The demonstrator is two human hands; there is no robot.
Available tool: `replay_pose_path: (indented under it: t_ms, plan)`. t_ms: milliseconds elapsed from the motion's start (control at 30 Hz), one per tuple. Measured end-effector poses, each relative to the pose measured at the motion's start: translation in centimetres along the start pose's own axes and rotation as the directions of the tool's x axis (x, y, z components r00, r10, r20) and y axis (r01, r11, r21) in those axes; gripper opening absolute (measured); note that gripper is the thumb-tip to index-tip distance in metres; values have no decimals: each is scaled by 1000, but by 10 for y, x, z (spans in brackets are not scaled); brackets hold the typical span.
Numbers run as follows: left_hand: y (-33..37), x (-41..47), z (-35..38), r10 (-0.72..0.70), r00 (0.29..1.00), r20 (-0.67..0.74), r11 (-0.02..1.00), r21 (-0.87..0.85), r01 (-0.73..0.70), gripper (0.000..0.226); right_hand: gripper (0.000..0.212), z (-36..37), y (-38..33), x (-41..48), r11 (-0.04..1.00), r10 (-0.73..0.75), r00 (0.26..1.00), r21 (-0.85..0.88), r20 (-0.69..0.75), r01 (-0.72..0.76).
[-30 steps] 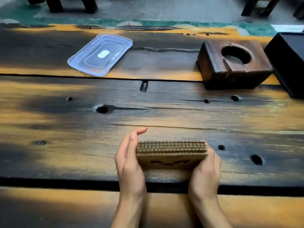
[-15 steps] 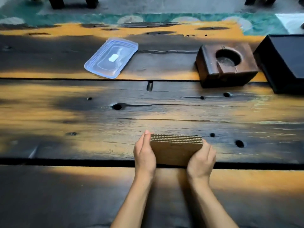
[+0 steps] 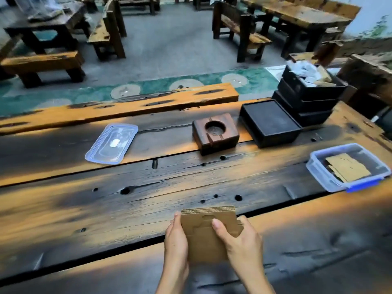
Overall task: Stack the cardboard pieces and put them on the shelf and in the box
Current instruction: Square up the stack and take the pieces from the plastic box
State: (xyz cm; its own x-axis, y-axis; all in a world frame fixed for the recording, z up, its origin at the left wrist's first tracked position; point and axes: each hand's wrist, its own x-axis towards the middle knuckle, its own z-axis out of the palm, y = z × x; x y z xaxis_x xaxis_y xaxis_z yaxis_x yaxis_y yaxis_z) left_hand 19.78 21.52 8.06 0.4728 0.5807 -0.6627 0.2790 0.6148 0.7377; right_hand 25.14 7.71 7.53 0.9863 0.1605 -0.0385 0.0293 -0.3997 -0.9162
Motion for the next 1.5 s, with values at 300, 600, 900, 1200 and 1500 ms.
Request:
replay_pose_path:
  t_ms: [300, 600, 900, 1200, 1500]
  plan:
    - [-18, -122, 36, 274, 847, 456, 898, 195, -396, 35, 69, -126, -11, -15, 995, 94, 989, 38, -117, -90]
    - [-67, -211, 100, 286, 818, 498, 853, 257, -455, 38, 70, -236, 1, -48, 981, 190, 963, 84, -191, -177]
    - [-106, -294, 160, 324, 780, 536, 878, 137, -459, 40, 55, -364, 6, -77, 897, 89, 986, 418, 141, -141]
    - [-141, -340, 202, 313, 766, 561, 880, 133, -457, 35, 18, -431, 34, -100, 841, -19, 997, 541, 69, -21]
    - [-148, -328, 249, 226, 755, 615, 917, 127, -378, 51, 18, -459, 57, -65, 842, 25, 999, 538, 42, -44]
